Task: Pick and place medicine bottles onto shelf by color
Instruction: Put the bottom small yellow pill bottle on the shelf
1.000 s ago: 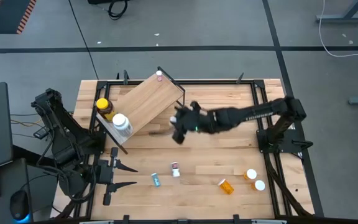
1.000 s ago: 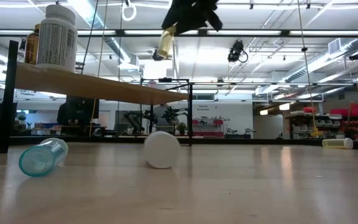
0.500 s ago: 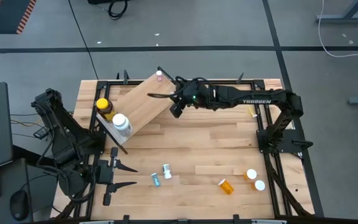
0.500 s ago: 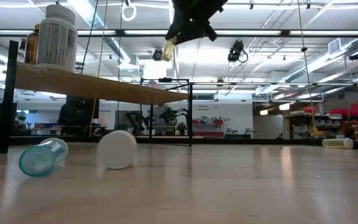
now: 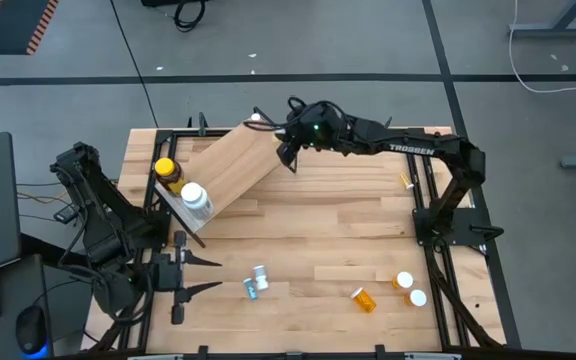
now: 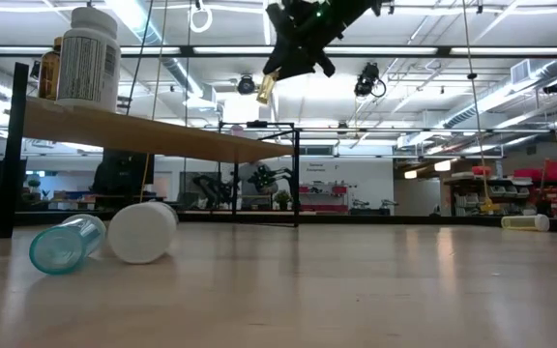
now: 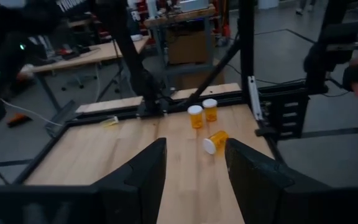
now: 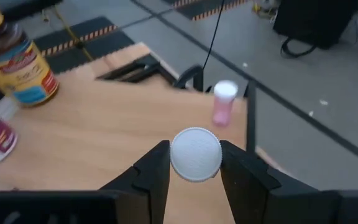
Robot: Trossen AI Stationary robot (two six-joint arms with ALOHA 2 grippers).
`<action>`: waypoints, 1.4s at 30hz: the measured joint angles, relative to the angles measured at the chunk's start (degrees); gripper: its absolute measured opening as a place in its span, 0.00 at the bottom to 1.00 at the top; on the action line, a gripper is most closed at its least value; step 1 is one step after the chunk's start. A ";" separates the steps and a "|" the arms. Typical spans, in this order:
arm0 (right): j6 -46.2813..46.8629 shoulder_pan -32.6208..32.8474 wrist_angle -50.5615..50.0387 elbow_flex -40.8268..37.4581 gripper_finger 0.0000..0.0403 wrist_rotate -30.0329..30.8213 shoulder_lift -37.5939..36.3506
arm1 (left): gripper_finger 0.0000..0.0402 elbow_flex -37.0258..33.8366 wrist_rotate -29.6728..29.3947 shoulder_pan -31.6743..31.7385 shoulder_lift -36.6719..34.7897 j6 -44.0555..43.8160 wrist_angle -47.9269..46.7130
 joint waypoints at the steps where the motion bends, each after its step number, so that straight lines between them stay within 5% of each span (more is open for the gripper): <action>1: -0.42 -0.45 1.64 0.03 0.35 -0.69 0.39 | 0.43 0.00 -0.97 0.00 0.00 0.74 0.41; 4: -1.87 -1.73 3.60 0.89 0.35 -2.55 2.50 | 0.43 0.01 -4.90 -0.01 -0.04 3.88 2.11; 11: -4.88 -2.76 -11.07 12.13 0.35 -2.99 11.56 | 0.43 0.20 -11.69 0.00 -0.26 12.13 3.14; 17: -6.03 -2.87 -10.63 14.90 0.35 -4.31 14.62 | 0.43 0.48 -17.72 -0.15 -0.59 16.35 2.96; 32: -6.35 -8.69 -11.28 15.33 0.35 -10.94 14.56 | 0.43 0.48 -18.11 0.00 -0.59 18.01 3.96; 42: -4.97 -9.55 -22.45 29.31 0.35 -7.74 16.80 | 0.43 0.48 -18.11 0.00 -0.57 17.95 3.92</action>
